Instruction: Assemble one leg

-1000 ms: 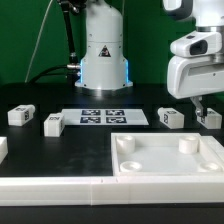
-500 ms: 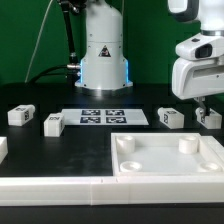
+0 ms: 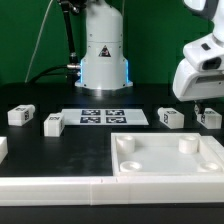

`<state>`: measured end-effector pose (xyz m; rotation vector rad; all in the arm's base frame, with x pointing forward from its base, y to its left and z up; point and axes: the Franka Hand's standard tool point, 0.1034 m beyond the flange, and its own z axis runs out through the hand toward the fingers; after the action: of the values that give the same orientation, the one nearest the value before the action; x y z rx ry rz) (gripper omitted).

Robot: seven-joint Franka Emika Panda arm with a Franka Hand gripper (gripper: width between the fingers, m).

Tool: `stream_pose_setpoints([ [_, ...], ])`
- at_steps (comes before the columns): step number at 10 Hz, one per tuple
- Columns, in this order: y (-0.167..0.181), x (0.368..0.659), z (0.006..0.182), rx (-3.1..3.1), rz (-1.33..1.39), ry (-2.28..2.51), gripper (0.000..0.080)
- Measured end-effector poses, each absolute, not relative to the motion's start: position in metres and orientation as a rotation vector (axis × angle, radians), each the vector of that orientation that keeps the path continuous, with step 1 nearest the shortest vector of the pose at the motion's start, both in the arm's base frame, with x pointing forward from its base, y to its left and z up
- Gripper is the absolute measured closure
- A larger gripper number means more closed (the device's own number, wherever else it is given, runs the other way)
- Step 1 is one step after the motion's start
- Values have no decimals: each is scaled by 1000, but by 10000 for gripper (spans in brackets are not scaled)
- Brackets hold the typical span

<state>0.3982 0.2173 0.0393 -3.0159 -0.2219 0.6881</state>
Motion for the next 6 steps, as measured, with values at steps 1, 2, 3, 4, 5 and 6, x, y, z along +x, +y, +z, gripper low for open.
stream_pose_setpoints([
  [1, 222, 392, 35, -2989, 857, -238, 150],
  [2, 224, 383, 32, -2970, 1017, -208, 150],
  [3, 227, 371, 26, -2917, 1258, -197, 150],
  [4, 230, 373, 17, -2865, 1376, -203, 150],
  [5, 224, 368, 11, -2817, 1489, -204, 150],
  [6, 219, 363, 6, -2795, 1532, -205, 150],
])
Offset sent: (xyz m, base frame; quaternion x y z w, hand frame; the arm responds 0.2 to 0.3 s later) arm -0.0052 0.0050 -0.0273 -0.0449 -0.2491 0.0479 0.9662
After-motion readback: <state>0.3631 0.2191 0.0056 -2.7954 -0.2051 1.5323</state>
